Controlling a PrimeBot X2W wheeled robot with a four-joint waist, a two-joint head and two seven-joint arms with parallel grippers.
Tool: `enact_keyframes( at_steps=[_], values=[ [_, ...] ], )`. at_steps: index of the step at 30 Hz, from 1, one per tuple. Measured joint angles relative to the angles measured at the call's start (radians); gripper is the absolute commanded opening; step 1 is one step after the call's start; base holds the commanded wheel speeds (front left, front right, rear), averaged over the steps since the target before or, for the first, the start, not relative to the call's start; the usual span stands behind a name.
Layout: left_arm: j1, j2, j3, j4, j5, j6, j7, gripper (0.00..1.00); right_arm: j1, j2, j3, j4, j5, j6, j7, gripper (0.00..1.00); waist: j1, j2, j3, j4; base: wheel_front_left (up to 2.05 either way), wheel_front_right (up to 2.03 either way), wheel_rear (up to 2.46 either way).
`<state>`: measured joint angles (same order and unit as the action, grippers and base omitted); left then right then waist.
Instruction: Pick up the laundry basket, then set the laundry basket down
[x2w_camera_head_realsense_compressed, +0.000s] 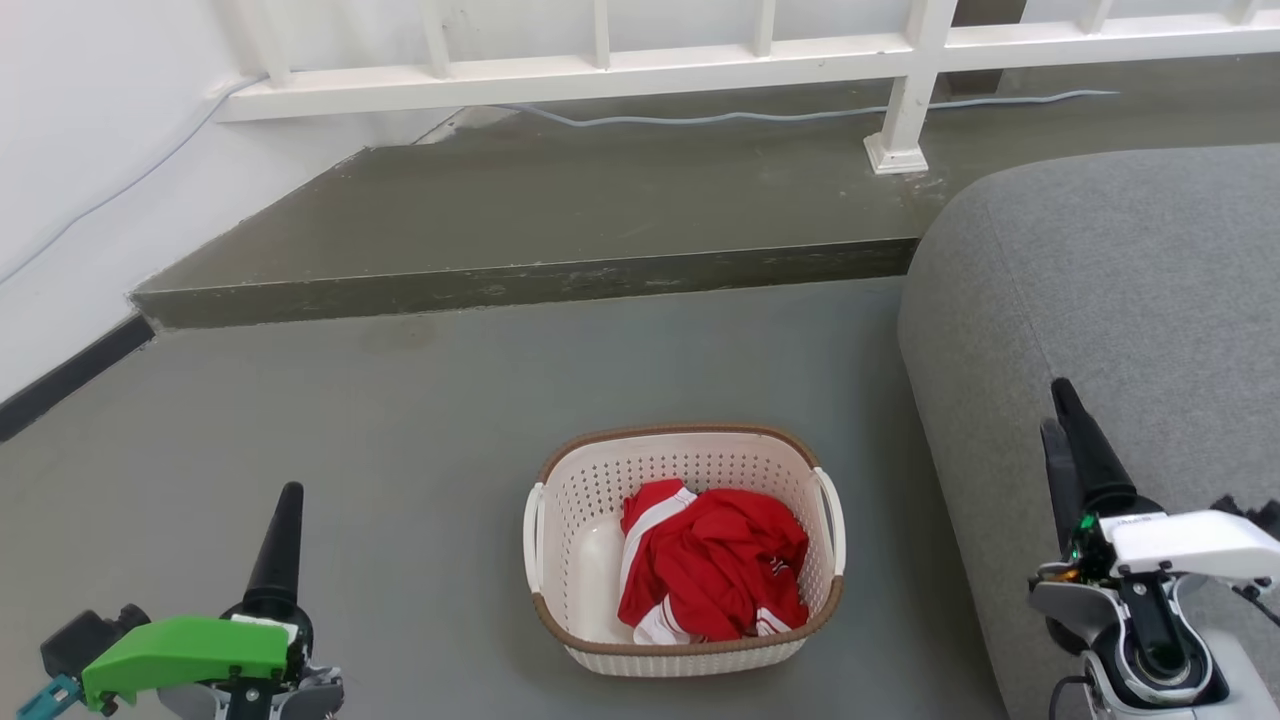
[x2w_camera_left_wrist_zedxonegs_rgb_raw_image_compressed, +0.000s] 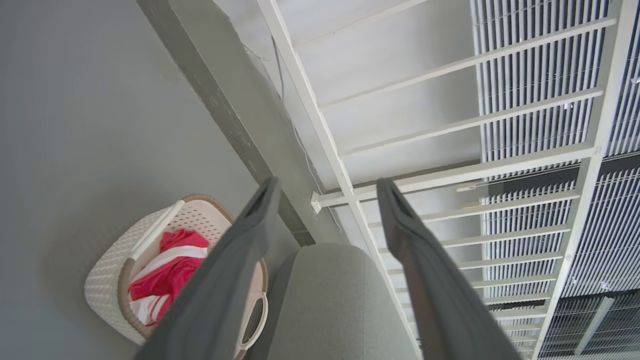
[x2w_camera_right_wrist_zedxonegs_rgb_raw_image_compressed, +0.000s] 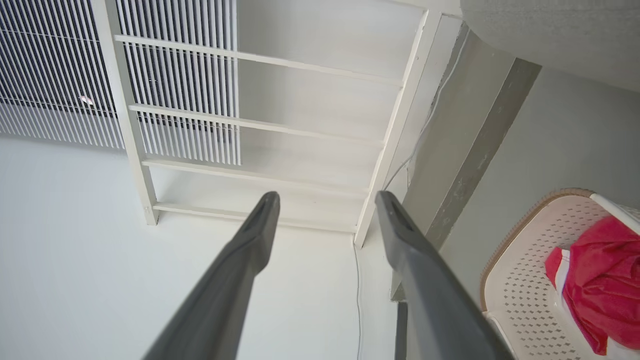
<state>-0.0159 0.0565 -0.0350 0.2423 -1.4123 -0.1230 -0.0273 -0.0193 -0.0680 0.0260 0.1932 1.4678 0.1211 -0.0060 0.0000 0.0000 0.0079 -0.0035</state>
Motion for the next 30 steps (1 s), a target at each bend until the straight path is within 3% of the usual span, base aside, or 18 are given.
enact_keyframes(
  at_steps=[16, 27, 30],
  values=[
    [-0.006, 0.031, -0.042, -0.042, 0.315, 0.003, -0.052, 1.0, -0.022, -0.063, 0.127, -0.027, -0.211, 0.0, -0.065, 1.0, 0.0, 0.0, 0.002, -0.002, 0.0, 0.0, 0.0],
    [-0.014, 0.046, -0.092, -0.06, 0.539, 0.037, -0.088, 1.0, -0.043, -0.103, 0.187, -0.018, -0.418, -0.002, -0.103, 1.0, 0.0, 0.0, 0.002, -0.004, 0.0, 0.0, 0.0],
    [-0.015, 0.043, -0.098, -0.064, 0.585, 0.043, -0.098, 1.0, -0.055, -0.107, 0.203, -0.014, -0.469, -0.018, -0.115, 1.0, 0.0, 0.0, 0.002, -0.004, 0.0, 0.0, 0.0]
  ],
)
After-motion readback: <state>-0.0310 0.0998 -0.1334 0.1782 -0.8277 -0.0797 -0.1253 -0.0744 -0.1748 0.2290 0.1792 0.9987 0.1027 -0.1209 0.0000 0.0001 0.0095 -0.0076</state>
